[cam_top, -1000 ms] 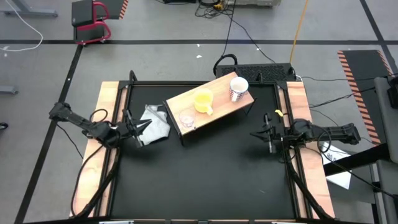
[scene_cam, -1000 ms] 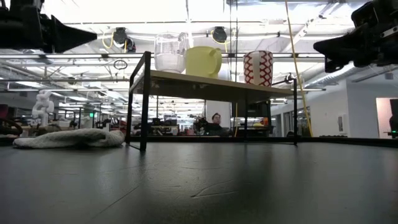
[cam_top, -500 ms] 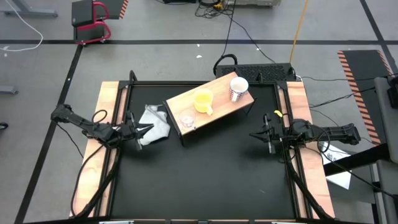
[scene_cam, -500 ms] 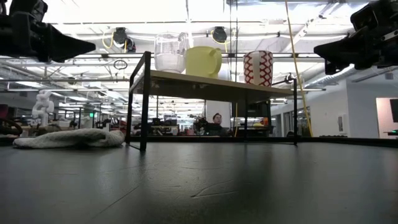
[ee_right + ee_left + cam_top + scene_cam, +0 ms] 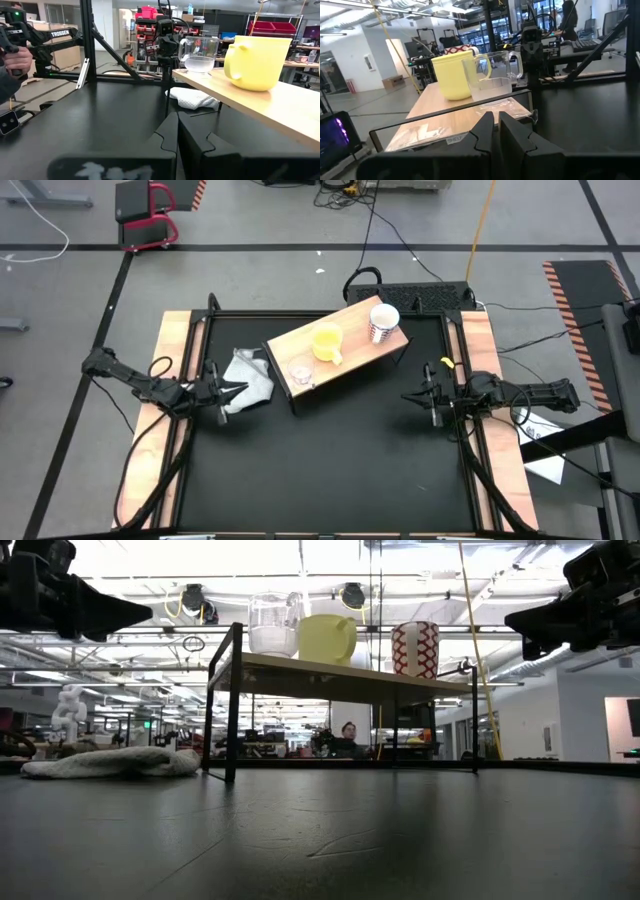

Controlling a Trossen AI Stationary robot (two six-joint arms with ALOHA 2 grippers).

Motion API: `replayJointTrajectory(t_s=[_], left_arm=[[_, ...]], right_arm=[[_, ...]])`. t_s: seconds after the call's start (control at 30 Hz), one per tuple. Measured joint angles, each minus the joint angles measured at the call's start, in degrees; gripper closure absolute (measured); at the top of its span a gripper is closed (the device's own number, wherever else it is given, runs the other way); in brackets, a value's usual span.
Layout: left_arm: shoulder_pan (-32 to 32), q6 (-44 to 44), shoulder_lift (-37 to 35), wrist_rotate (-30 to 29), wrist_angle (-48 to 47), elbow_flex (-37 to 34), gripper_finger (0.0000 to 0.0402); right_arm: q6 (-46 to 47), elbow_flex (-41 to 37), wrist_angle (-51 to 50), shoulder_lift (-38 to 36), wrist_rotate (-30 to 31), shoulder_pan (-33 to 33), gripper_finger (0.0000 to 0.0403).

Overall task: Stack small to large cups/mugs on shelf
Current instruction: Return to Home Position

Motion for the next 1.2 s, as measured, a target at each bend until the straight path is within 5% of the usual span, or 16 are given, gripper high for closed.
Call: replayJointTrajectory(t_s=[1.2], left_arm=[[0.00, -1.35, 0.11, -0.02, -0.57, 0.00, 0.0371]], right_arm=[[-1.09, 0.01, -0.04, 0.03, 0.00, 0.00, 0.0403]])
